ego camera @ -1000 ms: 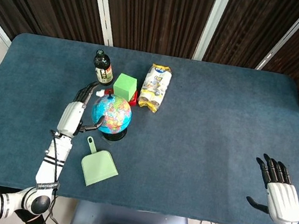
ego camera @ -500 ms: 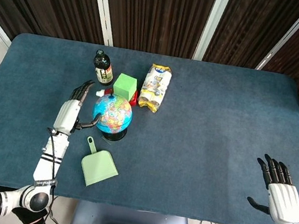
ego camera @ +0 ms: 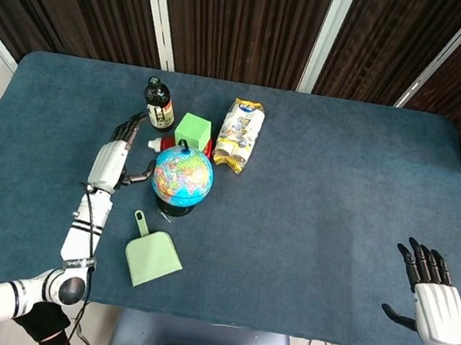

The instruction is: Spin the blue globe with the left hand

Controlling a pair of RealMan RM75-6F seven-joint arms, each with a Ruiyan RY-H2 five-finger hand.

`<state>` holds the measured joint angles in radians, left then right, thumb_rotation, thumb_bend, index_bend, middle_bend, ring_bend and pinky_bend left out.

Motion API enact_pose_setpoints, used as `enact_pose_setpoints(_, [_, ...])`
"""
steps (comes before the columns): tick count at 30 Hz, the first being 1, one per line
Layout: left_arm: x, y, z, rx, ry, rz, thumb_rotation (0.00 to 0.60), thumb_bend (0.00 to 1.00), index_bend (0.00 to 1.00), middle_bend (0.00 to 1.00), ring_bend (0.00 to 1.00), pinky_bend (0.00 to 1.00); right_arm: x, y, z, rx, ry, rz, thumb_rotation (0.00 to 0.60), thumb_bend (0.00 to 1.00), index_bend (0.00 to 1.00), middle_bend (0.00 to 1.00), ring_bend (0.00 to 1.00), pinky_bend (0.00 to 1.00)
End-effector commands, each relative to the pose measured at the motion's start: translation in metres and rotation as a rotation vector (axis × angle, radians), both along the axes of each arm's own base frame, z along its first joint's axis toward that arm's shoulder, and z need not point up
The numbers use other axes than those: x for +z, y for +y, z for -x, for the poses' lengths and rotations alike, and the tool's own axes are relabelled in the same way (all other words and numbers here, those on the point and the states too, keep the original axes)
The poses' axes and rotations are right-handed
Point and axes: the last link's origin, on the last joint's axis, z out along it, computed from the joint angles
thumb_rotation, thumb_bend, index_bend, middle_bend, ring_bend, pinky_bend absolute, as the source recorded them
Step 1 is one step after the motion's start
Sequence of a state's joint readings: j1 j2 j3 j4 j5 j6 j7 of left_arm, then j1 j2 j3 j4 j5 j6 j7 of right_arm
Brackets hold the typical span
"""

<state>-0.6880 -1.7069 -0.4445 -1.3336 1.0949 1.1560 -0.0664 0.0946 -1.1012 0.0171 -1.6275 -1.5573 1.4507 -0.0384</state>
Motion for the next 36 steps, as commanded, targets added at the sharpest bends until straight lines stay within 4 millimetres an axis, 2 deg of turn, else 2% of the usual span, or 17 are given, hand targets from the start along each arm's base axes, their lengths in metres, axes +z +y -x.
enact_pose_setpoints(1, [0.008,-0.024,0.015,0.002,-0.005,-0.014,0.6,0.37,0.0,0.0,0.0,0.0,0.0,0.0,0.0,0.0,0.0,0.001,0.6,0.15,0.0,0.0,0.0,0.0])
enact_pose_setpoints(11, [0.015,-0.021,0.023,0.018,0.016,-0.025,0.6,0.37,0.0,0.0,0.0,0.0,0.001,0.001,0.0,0.003,0.0,0.007,0.6,0.15,0.0,0.0,0.0,0.0])
enact_pose_setpoints(20, [0.037,-0.028,0.03,0.011,0.004,-0.098,0.6,0.39,0.0,0.0,0.0,0.0,0.002,0.003,-0.001,0.011,-0.004,0.002,0.6,0.15,0.0,0.0,0.0,0.0])
enact_pose_setpoints(22, [0.04,-0.029,0.027,-0.003,-0.012,-0.102,0.6,0.39,0.0,0.0,0.0,0.0,0.002,0.004,-0.001,0.012,-0.005,0.002,0.6,0.15,0.0,0.0,0.0,0.0])
enact_pose_setpoints(27, [0.04,-0.046,0.012,-0.059,-0.079,-0.042,0.6,0.4,0.0,0.0,0.0,0.0,0.001,0.004,-0.002,0.017,-0.008,-0.002,0.6,0.15,0.0,0.0,0.0,0.0])
enact_pose_setpoints(30, [0.033,-0.053,-0.001,-0.095,-0.087,0.003,0.6,0.39,0.0,0.0,0.0,0.0,0.001,0.004,-0.003,0.019,-0.012,-0.007,0.6,0.15,0.0,0.0,0.0,0.0])
enact_pose_setpoints(36, [0.015,-0.051,-0.024,-0.13,-0.05,0.022,0.6,0.38,0.0,0.0,0.0,0.0,0.003,0.004,-0.002,0.019,-0.021,-0.014,0.6,0.15,0.0,0.0,0.0,0.0])
